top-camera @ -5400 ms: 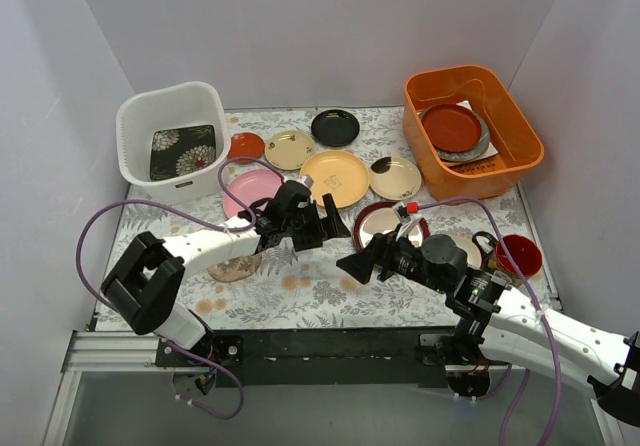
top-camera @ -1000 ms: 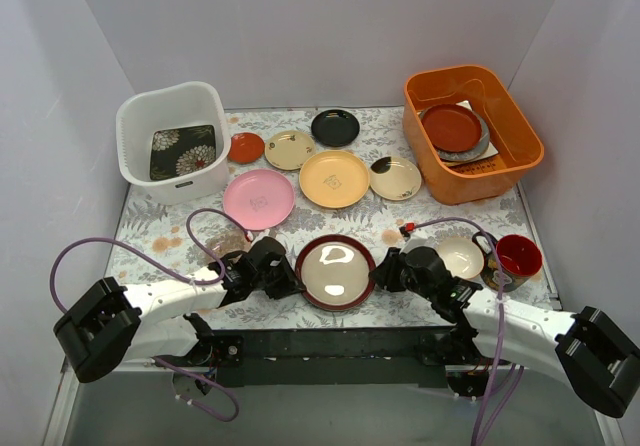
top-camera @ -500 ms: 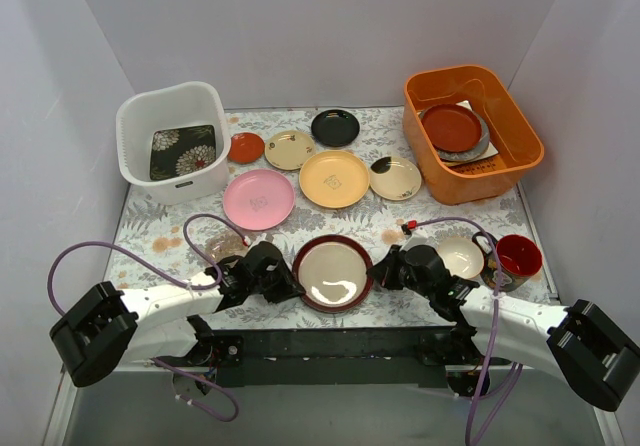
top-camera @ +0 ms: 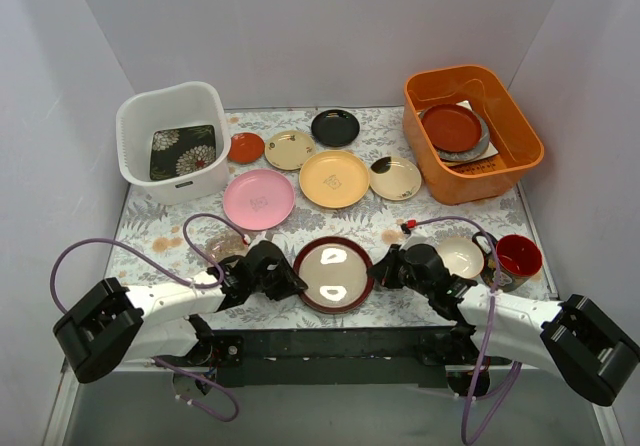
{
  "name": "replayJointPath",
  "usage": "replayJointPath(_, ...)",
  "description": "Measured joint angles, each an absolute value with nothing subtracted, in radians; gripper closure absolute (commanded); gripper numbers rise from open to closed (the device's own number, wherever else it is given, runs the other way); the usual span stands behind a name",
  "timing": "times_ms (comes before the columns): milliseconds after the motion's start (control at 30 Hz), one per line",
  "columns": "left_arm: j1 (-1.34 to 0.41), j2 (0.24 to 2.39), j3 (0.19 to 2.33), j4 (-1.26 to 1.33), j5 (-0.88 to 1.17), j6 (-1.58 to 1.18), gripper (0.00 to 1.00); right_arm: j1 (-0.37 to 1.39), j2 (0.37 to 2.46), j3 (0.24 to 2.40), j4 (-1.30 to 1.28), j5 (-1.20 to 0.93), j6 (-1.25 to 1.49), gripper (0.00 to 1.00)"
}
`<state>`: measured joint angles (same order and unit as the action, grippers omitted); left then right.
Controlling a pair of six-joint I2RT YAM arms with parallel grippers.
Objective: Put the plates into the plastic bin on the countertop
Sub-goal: Pick up the plate at the center of the board.
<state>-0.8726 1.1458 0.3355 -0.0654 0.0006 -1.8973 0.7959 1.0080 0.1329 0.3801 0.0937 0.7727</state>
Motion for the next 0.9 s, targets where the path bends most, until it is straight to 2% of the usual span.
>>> replayJointPath(200,-0.862,1.181,0.326,0.022,-0.001,-1.876,1.0,0.779,1.028,0.133,0.408,0.117,0.762,0.99)
replayJointPath(400,-0.862,1.167,0.306,0.059,-0.007,-1.857,1.0,0.776,1.037,0.133,0.423,0.122,0.756,0.99)
replayJointPath(500,-0.866,1.139,0.296,0.048,-0.02,-1.851,1.0,0.776,1.031,0.125,0.44,0.113,0.757,0.83)
replayJointPath(533,-0.867,1.129,0.296,0.039,-0.023,-1.851,1.0,0.776,1.022,0.115,0.448,0.108,0.76,0.72)
replayJointPath(600,-0.869,1.109,0.296,0.022,-0.03,-1.847,1.0,0.783,0.993,0.092,0.451,0.09,0.76,0.61)
replayJointPath(633,-0.869,1.097,0.296,0.014,-0.035,-1.845,1.0,0.789,0.978,0.081,0.449,0.074,0.754,0.51)
replayJointPath(833,-0.871,1.04,0.296,-0.009,-0.056,-1.84,1.0,0.809,0.866,0.06,0.413,0.014,0.751,0.27)
replayJointPath(900,-0.871,1.027,0.299,-0.021,-0.062,-1.841,1.0,0.809,0.842,0.056,0.407,0.006,0.755,0.24)
